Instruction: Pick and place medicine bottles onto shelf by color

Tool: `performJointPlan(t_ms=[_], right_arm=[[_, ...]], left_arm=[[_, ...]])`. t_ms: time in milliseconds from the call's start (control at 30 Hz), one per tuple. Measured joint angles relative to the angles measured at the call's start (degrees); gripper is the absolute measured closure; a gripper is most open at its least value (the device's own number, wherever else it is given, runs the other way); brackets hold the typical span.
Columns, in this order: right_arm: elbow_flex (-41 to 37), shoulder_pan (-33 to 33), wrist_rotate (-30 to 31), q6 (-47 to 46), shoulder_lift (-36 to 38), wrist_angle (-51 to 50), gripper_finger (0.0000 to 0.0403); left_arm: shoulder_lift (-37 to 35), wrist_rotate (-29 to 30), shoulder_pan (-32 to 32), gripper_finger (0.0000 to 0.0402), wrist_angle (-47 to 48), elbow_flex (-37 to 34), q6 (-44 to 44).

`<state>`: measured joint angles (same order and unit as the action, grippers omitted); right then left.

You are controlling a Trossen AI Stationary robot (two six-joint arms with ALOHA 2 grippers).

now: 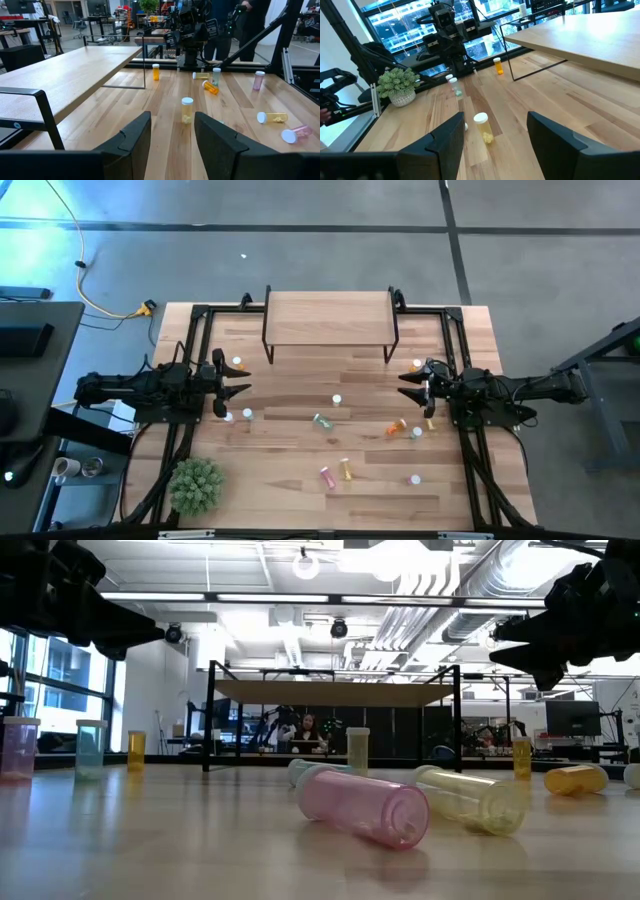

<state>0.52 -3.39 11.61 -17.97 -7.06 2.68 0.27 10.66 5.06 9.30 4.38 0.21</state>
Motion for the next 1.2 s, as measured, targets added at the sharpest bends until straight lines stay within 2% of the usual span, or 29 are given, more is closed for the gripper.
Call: performJointPlan(t_ms=[1033,1200], right_arm=[[0.0,0.0,0.0,0.0,0.0,0.0,0.0197],[0.0,0.0,0.0,0.0,0.0,0.0,0.0197]], left_arm=[[0.0,0.3,0.0,0.0259,-0.2,0.0,-0.3],[0.0,1.3,0.0,0.0259,-0.2,0.0,-5.1]])
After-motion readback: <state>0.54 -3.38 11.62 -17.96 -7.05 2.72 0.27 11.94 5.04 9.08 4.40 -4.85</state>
